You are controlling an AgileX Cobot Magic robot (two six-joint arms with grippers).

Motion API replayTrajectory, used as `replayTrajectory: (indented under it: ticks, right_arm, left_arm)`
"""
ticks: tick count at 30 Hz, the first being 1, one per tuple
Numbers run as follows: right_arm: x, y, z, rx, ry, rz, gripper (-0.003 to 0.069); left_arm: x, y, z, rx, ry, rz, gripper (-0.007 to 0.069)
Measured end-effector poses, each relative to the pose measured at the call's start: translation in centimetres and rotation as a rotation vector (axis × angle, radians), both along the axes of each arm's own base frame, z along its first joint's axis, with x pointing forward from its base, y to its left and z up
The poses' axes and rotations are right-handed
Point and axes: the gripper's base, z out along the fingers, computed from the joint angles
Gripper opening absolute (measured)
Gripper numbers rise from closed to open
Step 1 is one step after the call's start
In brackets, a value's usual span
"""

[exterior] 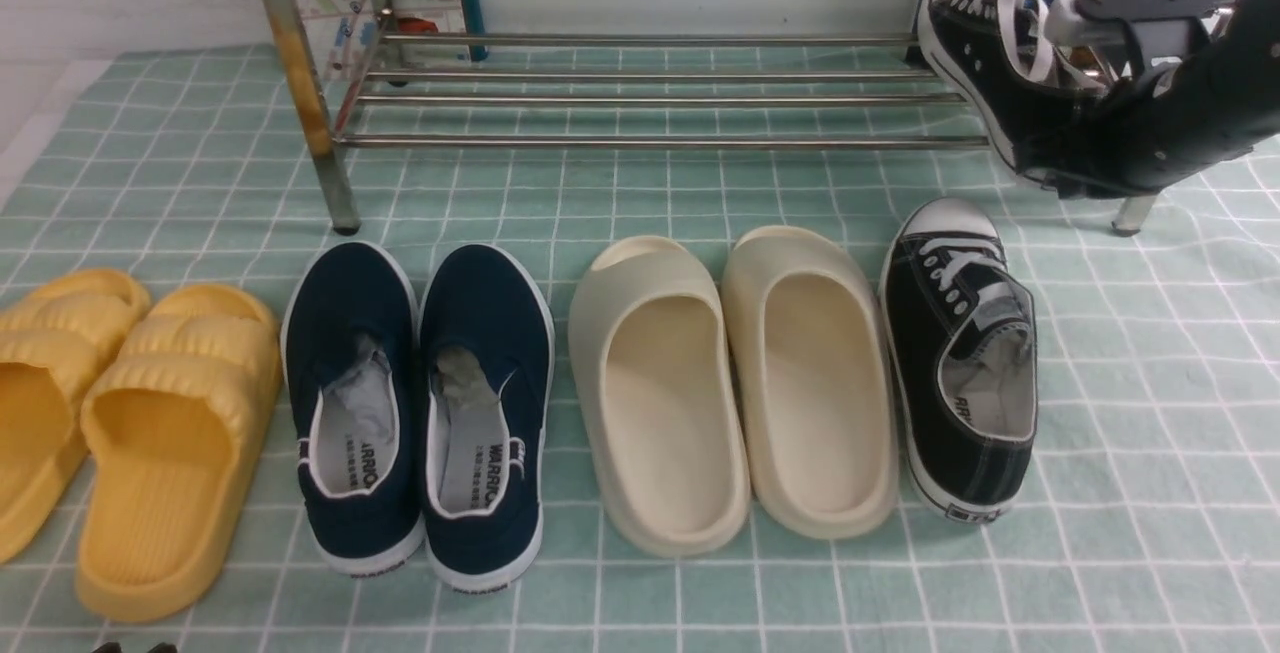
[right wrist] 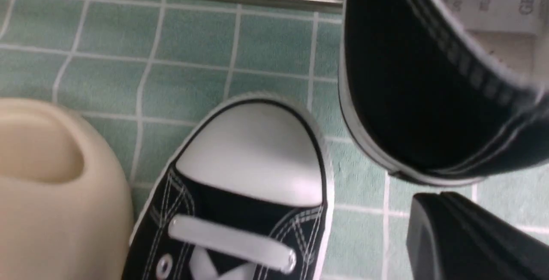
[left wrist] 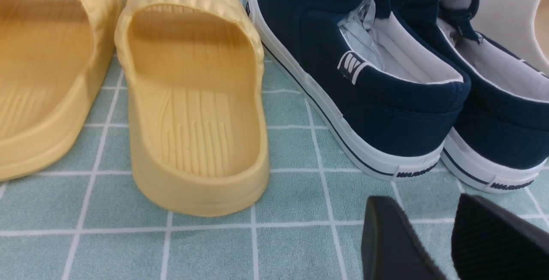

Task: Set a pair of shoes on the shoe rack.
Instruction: Use the right arm to put a shoe into the shoe rack, then use the right arm to grab the shoe closest to it

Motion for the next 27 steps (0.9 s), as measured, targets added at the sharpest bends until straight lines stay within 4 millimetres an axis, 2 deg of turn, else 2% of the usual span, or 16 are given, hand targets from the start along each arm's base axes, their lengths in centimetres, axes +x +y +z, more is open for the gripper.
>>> replayTrajectory:
  ticks: [2, 3, 8, 11, 13, 14, 15, 17, 19, 20, 24, 25, 26, 27]
  right_arm:
    - [-0.6, 0.1, 0.6, 0.016, 0.040, 0.001, -0.0002]
    - [-1.8, 0.2, 1.5, 0.036, 0.102, 0.006, 0.0001]
    - [-5.2, 0.9, 5.3, 0.111, 0.195, 0.033, 0.0022]
    - [-7.5, 2.6, 7.3, 0.132, 0.240, 0.098, 0.0049]
    - [-8.5, 4.3, 7.8, 0.128, 0.270, 0.156, 0.0084]
    - [-8.9, 5.4, 7.8, 0.121, 0.286, 0.190, 0.0111]
    - [-9.0, 5.6, 7.8, 0.120, 0.289, 0.197, 0.0118]
    - [-9.6, 8.3, 7.3, 0.082, 0.314, 0.275, 0.0227]
    - [-9.7, 9.3, 6.8, 0.061, 0.324, 0.297, 0.0274]
    - [-9.7, 10.2, 6.1, 0.033, 0.344, 0.307, 0.0351]
    - [-9.0, 11.3, 2.5, -0.055, 0.424, 0.270, 0.0508]
    - [-8.8, 11.3, 2.1, -0.063, 0.432, 0.264, 0.0513]
    - [-8.4, 11.3, 0.5, -0.093, 0.463, 0.249, 0.0536]
    - [-8.3, 11.3, 0.3, -0.096, 0.467, 0.248, 0.0537]
  left_arm:
    - [0.0, 0.0, 0.0, 0.000, 0.000, 0.000, 0.0239]
    - [0.0, 0.0, 0.0, 0.000, 0.000, 0.000, 0.0239]
    - [0.0, 0.0, 0.0, 0.000, 0.000, 0.000, 0.0239]
    - [0.0, 0.0, 0.0, 0.000, 0.000, 0.000, 0.0239]
    - [0.0, 0.0, 0.0, 0.000, 0.000, 0.000, 0.0239]
    - [0.0, 0.0, 0.0, 0.000, 0.000, 0.000, 0.0239]
    - [0.0, 0.0, 0.0, 0.000, 0.000, 0.000, 0.0239]
    - [0.0, 0.0, 0.0, 0.000, 0.000, 0.000, 0.0239]
    - [0.0, 0.0, 0.0, 0.000, 0.000, 0.000, 0.0239]
    - [0.0, 0.0, 0.0, 0.000, 0.000, 0.000, 0.0239]
    - [0.0, 0.0, 0.0, 0.000, -0.001, 0.000, 0.0239]
    - [0.0, 0.0, 0.0, 0.000, -0.001, 0.000, 0.0239]
    - [0.0, 0.0, 0.0, 0.000, -0.001, 0.000, 0.0239]
    - [0.0, 0.0, 0.0, 0.000, -0.001, 0.000, 0.0239]
